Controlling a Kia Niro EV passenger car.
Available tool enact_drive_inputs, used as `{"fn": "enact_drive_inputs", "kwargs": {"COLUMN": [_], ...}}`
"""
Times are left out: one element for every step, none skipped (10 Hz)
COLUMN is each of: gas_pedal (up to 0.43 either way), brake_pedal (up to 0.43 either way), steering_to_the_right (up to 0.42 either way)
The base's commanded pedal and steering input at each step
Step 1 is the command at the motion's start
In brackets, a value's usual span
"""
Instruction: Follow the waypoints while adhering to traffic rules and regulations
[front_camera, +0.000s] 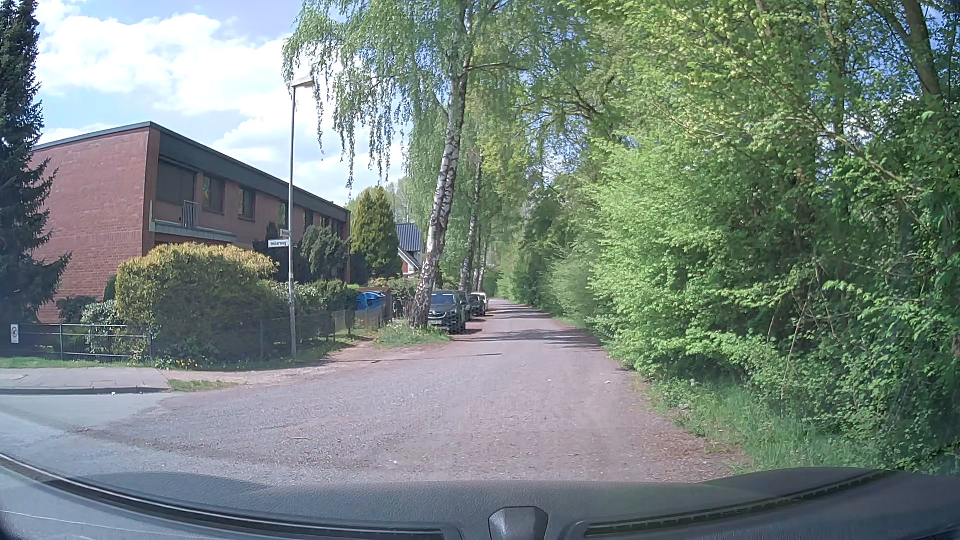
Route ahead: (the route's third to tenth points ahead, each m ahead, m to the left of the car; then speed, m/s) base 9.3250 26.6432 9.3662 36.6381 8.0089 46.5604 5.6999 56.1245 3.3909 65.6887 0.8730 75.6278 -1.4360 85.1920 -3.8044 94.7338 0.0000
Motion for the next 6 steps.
{"fn": "enact_drive_inputs", "kwargs": {"gas_pedal": [0.000,0.000,0.000,0.000,0.000,0.000], "brake_pedal": [0.220,0.220,0.220,0.226,0.220,0.220], "steering_to_the_right": [-0.318,-0.250,-0.187,-0.131,-0.062,0.005]}}
